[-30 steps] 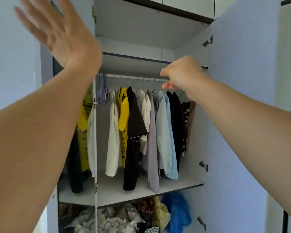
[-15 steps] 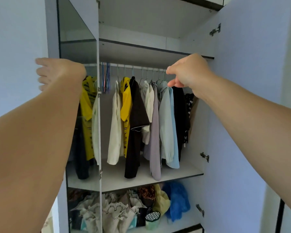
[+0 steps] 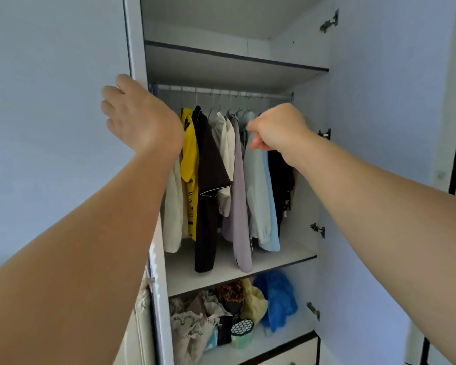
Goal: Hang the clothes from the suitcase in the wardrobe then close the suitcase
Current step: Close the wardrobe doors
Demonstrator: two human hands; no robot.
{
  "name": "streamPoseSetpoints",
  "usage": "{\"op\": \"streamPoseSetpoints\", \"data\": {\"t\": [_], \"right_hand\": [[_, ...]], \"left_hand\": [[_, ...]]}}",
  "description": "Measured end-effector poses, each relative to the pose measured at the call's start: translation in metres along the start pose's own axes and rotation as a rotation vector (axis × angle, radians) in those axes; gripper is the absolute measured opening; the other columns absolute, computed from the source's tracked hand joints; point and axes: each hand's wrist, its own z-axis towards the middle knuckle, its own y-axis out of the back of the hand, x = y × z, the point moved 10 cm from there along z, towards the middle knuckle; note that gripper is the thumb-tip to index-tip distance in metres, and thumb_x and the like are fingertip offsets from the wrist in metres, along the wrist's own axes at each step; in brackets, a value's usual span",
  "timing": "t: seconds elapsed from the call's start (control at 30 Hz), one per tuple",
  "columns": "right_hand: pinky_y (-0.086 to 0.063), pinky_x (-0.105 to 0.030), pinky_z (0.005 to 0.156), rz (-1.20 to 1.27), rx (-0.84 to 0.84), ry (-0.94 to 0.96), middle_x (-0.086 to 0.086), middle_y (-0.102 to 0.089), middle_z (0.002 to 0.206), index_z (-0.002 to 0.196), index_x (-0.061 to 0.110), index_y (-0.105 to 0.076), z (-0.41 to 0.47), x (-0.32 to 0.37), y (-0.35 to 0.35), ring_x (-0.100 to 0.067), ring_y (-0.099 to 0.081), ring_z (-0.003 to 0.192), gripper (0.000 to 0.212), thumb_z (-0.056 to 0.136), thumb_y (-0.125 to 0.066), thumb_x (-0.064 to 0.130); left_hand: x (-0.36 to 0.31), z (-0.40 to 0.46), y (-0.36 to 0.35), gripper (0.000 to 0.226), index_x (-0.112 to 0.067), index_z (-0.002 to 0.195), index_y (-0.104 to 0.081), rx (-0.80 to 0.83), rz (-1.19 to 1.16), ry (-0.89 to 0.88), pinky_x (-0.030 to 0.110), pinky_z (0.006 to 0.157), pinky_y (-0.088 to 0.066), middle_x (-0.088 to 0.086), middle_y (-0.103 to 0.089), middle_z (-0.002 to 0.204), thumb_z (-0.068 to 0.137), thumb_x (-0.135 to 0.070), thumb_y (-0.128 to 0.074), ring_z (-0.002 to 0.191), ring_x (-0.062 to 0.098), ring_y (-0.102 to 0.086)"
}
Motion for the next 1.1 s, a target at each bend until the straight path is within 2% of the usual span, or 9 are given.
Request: {"op": "streamPoseSetpoints", "data": {"t": [0.2, 0.27, 0.33, 0.5, 0.6, 0.67, 0.77, 0.87, 1.1], "right_hand": [[-0.059, -0.03, 0.067, -0.008, -0.006, -0.073, -0.016, -0.071, 0.092, 0.105, -0.007, -0.066, 0.02, -0.041, 0.006, -0.025, -0.069, 0.077, 0.027, 0.085, -0.059, 0.011], [-0.057, -0.044, 0.081, -0.084, -0.035, -0.07, -0.019, -0.073, 0.088, 0.102, -0.009, -0.068, 0.028, -0.054, 0.017, -0.033, -0.07, 0.087, 0.029, 0.084, -0.058, 0.011], [-0.056, -0.049, 0.082, -0.131, -0.09, -0.078, -0.025, -0.07, 0.089, 0.096, -0.011, -0.068, 0.042, -0.074, 0.033, -0.036, -0.068, 0.084, 0.028, 0.08, -0.056, 0.008], [-0.056, -0.046, 0.083, -0.087, -0.184, -0.267, -0.021, -0.069, 0.094, 0.087, 0.001, -0.062, 0.085, -0.155, 0.064, -0.034, -0.067, 0.087, 0.009, 0.083, -0.059, 0.008], [-0.053, -0.04, 0.078, -0.189, -0.157, -0.207, -0.023, -0.066, 0.094, 0.089, -0.002, -0.064, 0.119, -0.177, 0.072, -0.033, -0.064, 0.087, 0.013, 0.084, -0.059, 0.01], [-0.05, -0.037, 0.076, -0.333, -0.191, -0.168, -0.024, -0.063, 0.113, 0.103, -0.008, -0.063, 0.14, -0.188, 0.092, -0.037, -0.06, 0.103, 0.026, 0.086, -0.057, 0.01], [-0.048, -0.032, 0.081, -0.444, -0.329, -0.224, -0.017, -0.056, 0.127, 0.12, 0.002, -0.057, 0.173, -0.227, 0.145, -0.034, -0.054, 0.113, 0.037, 0.086, -0.056, 0.014], [-0.043, -0.044, 0.099, -0.429, -0.44, -0.334, -0.016, -0.042, 0.136, 0.134, 0.008, -0.045, 0.202, -0.269, 0.197, -0.036, -0.044, 0.123, 0.053, 0.084, -0.059, 0.02], [-0.024, -0.048, 0.109, -0.49, -0.69, -0.469, -0.012, -0.004, 0.156, 0.149, 0.009, -0.015, 0.24, -0.337, 0.286, -0.03, -0.009, 0.143, 0.084, 0.082, -0.065, 0.022]], "left_hand": [[-0.063, -0.055, -0.066, 0.054, -0.013, 0.129, -0.039, 0.117, -0.041, -0.336, 0.032, 0.086, -0.034, 0.01, -0.043, 0.122, 0.079, 0.005, -0.052, 0.11, 0.028, -0.042], [-0.072, -0.07, -0.1, 0.071, -0.018, 0.143, -0.026, 0.193, -0.03, -0.438, 0.034, 0.09, -0.036, 0.009, -0.04, 0.132, 0.08, 0.003, -0.052, 0.115, 0.029, -0.041], [-0.079, -0.087, -0.133, 0.085, -0.026, 0.149, -0.011, 0.276, -0.015, -0.497, 0.035, 0.09, -0.038, 0.004, -0.031, 0.144, 0.081, -0.002, -0.056, 0.121, 0.029, -0.038], [-0.113, -0.119, -0.207, 0.099, -0.024, 0.15, 0.011, 0.347, 0.077, -0.504, 0.044, 0.112, -0.022, 0.002, 0.011, 0.159, 0.081, -0.001, -0.057, 0.142, 0.036, -0.011], [-0.129, -0.13, -0.256, 0.101, -0.024, 0.148, 0.021, 0.372, 0.103, -0.516, 0.046, 0.118, -0.011, -0.001, 0.025, 0.156, 0.083, 0.003, -0.051, 0.146, 0.035, 0.006], [-0.133, -0.131, -0.286, 0.102, -0.022, 0.147, 0.024, 0.363, 0.132, -0.505, 0.047, 0.118, -0.012, 0.0, 0.029, 0.155, 0.083, 0.004, -0.051, 0.145, 0.036, 0.008], [-0.141, -0.133, -0.328, 0.101, -0.021, 0.146, 0.026, 0.368, 0.182, -0.487, 0.049, 0.118, -0.009, 0.001, 0.031, 0.154, 0.084, 0.005, -0.048, 0.144, 0.037, 0.012], [-0.151, -0.132, -0.371, 0.096, -0.019, 0.147, 0.025, 0.422, 0.229, -0.423, 0.051, 0.117, -0.004, 0.003, 0.031, 0.154, 0.086, 0.002, -0.046, 0.143, 0.038, 0.015], [-0.188, -0.18, -0.469, 0.087, -0.01, 0.151, 0.009, 0.664, 0.215, -0.341, 0.045, 0.119, -0.008, 0.015, 0.013, 0.158, 0.09, -0.02, -0.053, 0.145, 0.037, 0.006]]}}
